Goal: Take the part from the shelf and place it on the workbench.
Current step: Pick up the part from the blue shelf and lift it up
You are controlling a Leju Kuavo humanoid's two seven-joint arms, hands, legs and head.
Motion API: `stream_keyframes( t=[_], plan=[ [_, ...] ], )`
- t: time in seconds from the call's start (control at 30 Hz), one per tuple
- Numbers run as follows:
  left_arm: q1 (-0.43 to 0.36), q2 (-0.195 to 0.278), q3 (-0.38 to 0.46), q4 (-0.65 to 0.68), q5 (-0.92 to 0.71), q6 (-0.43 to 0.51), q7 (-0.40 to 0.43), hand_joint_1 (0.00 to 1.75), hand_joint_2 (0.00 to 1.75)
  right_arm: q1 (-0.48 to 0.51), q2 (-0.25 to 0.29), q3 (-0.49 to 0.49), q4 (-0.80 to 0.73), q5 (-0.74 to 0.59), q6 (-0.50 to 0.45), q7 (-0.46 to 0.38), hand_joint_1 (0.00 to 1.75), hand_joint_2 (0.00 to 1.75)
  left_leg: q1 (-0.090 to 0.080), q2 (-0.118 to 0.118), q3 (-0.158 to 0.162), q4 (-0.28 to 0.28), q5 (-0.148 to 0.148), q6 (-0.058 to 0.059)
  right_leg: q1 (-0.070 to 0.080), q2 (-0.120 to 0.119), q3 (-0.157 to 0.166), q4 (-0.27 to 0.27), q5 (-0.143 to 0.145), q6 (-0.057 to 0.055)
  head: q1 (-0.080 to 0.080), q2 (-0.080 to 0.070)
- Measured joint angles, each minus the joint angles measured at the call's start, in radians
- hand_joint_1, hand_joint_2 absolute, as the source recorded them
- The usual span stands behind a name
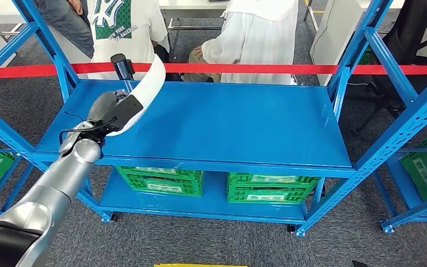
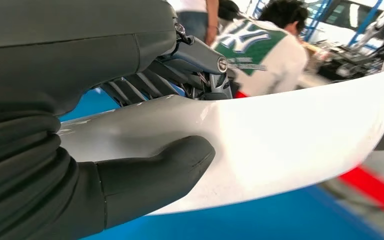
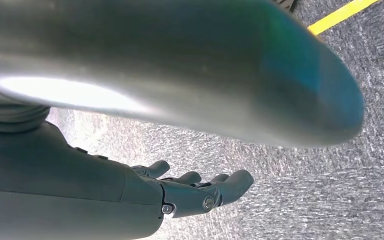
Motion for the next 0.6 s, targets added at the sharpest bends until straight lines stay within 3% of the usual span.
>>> stream_keyframes(
  t=[0.3, 0.6],
  plan=[
    [0.002, -0.049, 0.089, -0.139, 0.314, -0.300, -0.036, 1.75, 1.75, -0.004, 0.001, -0.021, 0.000, -0.013, -0.018, 0.016, 0.00, 0.00, 0.000, 0.000, -0.001, 0.000, 0.000, 0.000, 0.000, 0.000, 0.000, 0.000, 0.000, 0.000, 0.000, 0.000],
    [0.157, -0.010, 0.090, -0.402, 0.631, -0.384, 0.017, 1.75, 1.75, -0.004, 0.006, -0.036, 0.000, -0.009, -0.031, 0.016, 0.00, 0.00, 0.000, 0.000, 0.000, 0.000, 0.000, 0.000, 0.000, 0.000, 0.000, 0.000, -0.001, 0.000, 0.000, 0.000]
  ],
)
